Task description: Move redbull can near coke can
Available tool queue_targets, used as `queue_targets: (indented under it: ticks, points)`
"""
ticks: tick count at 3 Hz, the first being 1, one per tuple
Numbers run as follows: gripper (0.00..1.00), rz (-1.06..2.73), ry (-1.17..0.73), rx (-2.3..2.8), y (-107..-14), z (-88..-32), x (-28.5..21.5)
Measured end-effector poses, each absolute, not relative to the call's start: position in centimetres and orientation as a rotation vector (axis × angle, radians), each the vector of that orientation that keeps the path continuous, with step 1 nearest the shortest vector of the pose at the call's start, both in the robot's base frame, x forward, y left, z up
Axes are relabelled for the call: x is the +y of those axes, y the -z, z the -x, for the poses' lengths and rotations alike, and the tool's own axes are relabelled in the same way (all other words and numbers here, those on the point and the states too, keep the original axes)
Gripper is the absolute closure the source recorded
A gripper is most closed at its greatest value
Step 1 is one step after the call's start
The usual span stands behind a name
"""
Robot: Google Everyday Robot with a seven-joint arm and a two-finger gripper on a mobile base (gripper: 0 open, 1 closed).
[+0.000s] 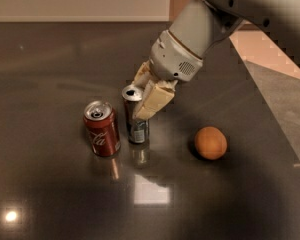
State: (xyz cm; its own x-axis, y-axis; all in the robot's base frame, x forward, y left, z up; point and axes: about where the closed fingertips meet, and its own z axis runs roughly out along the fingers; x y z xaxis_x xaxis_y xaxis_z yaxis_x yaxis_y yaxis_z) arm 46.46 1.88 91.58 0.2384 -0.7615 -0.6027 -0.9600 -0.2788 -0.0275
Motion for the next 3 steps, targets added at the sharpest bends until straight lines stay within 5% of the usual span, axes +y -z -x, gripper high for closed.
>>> queue_targets:
  ticks: [1, 2, 3]
  points:
    - [0.12, 2.124, -0.685, 1.577, -91.65, -46.47, 2.07]
    - [0.0, 2.123, -0.681, 1.574, -91.71, -46.47, 2.25]
    - [0.0, 2.123, -0.681, 1.574, -91.71, -46.47, 2.25]
